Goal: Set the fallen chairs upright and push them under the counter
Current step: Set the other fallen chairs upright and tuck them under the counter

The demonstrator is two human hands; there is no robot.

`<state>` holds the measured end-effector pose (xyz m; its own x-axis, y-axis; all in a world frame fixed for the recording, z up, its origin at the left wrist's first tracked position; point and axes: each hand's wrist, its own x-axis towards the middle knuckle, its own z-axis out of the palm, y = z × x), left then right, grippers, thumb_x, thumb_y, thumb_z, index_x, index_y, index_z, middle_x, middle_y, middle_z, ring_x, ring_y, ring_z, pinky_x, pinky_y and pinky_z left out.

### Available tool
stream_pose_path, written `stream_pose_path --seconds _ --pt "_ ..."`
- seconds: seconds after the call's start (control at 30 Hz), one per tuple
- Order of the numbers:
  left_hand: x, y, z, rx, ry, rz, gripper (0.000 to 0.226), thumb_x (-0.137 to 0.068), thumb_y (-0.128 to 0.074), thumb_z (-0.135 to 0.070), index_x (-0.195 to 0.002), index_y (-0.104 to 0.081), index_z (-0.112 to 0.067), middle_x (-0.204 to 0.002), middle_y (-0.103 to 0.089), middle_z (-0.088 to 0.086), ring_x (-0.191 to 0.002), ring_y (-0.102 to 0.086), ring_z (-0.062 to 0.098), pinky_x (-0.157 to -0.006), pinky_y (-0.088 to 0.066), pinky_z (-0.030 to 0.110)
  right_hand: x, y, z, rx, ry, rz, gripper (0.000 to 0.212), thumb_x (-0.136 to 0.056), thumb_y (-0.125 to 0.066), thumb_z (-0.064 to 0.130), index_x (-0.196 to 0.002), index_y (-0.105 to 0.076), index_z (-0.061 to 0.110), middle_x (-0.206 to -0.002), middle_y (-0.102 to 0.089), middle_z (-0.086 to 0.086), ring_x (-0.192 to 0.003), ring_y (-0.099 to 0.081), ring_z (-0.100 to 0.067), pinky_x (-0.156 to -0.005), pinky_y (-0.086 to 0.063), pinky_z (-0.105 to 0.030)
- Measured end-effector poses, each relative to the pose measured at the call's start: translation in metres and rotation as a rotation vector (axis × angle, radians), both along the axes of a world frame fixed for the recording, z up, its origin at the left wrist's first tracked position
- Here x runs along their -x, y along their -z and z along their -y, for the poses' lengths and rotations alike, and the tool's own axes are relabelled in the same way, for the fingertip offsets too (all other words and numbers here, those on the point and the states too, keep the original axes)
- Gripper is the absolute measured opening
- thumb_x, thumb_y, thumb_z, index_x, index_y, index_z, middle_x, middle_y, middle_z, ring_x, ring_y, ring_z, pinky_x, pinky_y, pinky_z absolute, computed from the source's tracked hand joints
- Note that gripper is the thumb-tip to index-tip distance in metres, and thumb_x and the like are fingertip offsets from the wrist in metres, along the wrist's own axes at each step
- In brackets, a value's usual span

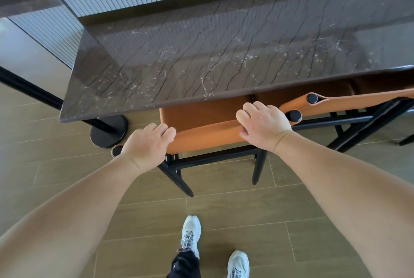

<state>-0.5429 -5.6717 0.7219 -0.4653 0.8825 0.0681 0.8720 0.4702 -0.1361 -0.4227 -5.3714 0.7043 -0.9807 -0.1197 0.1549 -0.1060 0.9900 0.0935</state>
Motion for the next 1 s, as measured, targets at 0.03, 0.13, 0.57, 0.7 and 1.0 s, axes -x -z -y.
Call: stream_pose_path --seconds 0.03,0.13,0.57,0.7,1.0 --pt "0.003 -0.001 -0.001 -0.003 0.005 -0.001 0.036 -0.072 -0.080 0.002 -0.083 -0.048 -0.010 -0.067 -0.048 0.005 -0.052 -0.037 0.024 -0.042 -0.026 0.027 0.002 -0.001 -0.001 -0.001 -0.003 -0.007 0.026 -0.073 -0.073 0.021 -0.088 -0.055 0.011 -0.080 -0.053 -0.008 -0.064 -0.048 -0.025 -0.048 -0.028 -0.029" --pt "0.015 -0.003 0.004 0.007 0.009 0.010 0.039 -0.072 -0.080 0.002 -0.083 -0.045 -0.012 -0.067 -0.048 0.004 -0.057 -0.027 0.020 -0.043 -0.024 0.027 0.006 -0.003 0.007 0.006 -0.008 -0.005 0.023 -0.076 -0.070 0.020 -0.089 -0.053 0.012 -0.080 -0.052 -0.007 -0.065 -0.047 -0.025 -0.048 -0.030 -0.031" --pt "0.083 0.001 0.042 0.133 0.053 0.035 0.044 -0.064 -0.083 0.004 -0.083 -0.048 -0.014 -0.070 -0.047 0.004 -0.059 -0.028 0.019 -0.044 -0.020 0.026 0.034 0.010 0.068 0.049 0.042 0.012 0.026 -0.075 -0.074 0.011 -0.088 -0.052 0.011 -0.080 -0.052 -0.007 -0.065 -0.049 -0.026 -0.046 -0.038 -0.033" --pt "0.103 -0.003 0.038 0.125 0.036 0.007 0.034 -0.073 -0.078 0.001 -0.085 -0.049 -0.011 -0.073 -0.046 0.006 -0.057 -0.042 0.027 -0.044 -0.023 0.028 0.051 0.002 0.062 0.039 0.062 0.001 0.021 -0.076 -0.071 0.012 -0.089 -0.055 0.008 -0.080 -0.054 -0.008 -0.067 -0.051 -0.028 -0.048 -0.042 -0.034" --pt "0.100 0.016 0.047 0.023 0.030 0.064 0.057 -0.060 -0.080 0.010 -0.089 -0.037 -0.015 -0.072 -0.046 0.008 -0.057 -0.037 0.025 -0.041 -0.028 0.029 0.062 0.010 0.067 0.052 0.097 0.069 0.018 -0.082 -0.066 0.017 -0.092 -0.052 0.013 -0.086 -0.054 -0.005 -0.073 -0.052 -0.025 -0.053 -0.042 -0.035"
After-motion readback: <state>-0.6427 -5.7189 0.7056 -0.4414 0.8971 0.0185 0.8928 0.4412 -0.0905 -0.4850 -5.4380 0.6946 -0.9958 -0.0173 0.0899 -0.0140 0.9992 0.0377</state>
